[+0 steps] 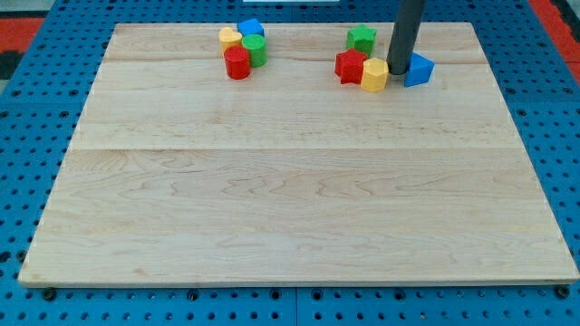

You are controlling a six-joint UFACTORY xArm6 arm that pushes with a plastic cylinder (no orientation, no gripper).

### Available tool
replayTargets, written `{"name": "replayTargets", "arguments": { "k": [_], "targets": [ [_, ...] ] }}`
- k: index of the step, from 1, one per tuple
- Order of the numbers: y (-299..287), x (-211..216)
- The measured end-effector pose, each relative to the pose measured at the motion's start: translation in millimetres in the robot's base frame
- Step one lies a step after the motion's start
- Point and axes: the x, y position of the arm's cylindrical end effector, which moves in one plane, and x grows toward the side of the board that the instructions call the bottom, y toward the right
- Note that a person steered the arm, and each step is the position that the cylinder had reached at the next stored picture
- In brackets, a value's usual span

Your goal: Point your arm on blue triangle

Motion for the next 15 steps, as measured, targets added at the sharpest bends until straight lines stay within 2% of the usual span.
{"name": "replayTargets", "arguments": {
  "k": [1,4,8,9,11,13,15],
  "targets": [
    [0.0,33.5],
    [0.1,93.9],
    [15.5,151.5],
    [43.8,111.1],
    [96.9,-30.7],
    [92.6,-58.7],
    [84.9,-42.1]
  ]
}}
